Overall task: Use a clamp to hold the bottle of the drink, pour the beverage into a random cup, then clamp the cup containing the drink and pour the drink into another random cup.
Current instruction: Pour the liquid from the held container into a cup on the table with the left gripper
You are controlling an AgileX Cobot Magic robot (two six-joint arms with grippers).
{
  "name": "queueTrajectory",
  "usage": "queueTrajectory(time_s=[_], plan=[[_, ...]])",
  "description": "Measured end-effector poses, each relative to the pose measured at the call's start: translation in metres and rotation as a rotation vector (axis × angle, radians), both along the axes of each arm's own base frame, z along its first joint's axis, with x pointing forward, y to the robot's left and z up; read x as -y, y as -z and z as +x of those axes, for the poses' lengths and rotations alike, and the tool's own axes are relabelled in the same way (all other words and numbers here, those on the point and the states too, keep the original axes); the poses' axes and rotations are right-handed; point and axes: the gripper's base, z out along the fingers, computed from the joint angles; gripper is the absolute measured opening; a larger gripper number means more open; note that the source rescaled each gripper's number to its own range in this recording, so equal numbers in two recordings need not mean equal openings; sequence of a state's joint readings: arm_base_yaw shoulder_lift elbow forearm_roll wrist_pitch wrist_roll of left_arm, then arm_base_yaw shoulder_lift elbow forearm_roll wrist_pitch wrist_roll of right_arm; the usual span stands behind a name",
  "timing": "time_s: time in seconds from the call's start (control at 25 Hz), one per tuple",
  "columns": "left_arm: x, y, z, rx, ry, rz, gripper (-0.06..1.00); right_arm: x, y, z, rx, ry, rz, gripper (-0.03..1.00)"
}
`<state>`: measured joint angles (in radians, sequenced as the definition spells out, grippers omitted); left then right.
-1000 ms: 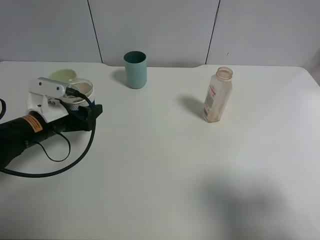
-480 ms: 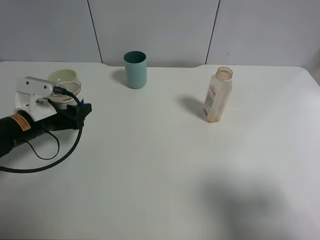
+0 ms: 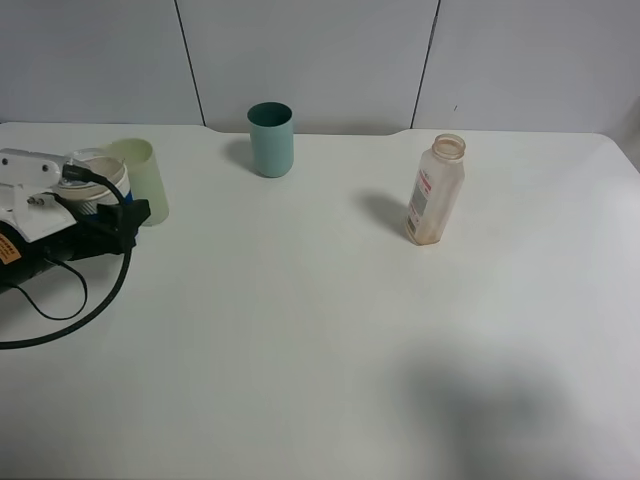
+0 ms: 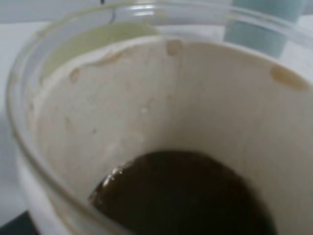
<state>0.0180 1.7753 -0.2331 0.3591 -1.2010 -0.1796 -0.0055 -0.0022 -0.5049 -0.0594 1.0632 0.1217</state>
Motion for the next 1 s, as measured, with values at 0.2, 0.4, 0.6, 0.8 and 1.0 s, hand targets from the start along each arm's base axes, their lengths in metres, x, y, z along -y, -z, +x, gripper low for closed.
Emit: queueTrajectory(time_s=[0.2,0.4,0.6,0.8,1.0], plan=[[-0.018,0.0,0.001,0.003,-0.059,0.006,0.0,0.0,0.0,0.0,0.0,0.0,0.0,1.0],[-0.039,0.0,-0.001,0.002,-0.119,0.014,0.0,0.0,0.0,0.0,0.0,0.0,0.0,1.0],[-0.062,0.0,-0.004,0.002,-0.197,0.023,0.0,0.0,0.0,0.0,0.0,0.0,0.0,1.0],[-0.075,-0.005,0.003,0.039,-0.206,0.041,0.0,0.0,0.0,0.0,0.0,0.0,0.0,1.0],[-0.082,-0.016,0.021,0.111,-0.188,0.067,0.0,0.0,0.0,0.0,0.0,0.0,0.0,1.0]])
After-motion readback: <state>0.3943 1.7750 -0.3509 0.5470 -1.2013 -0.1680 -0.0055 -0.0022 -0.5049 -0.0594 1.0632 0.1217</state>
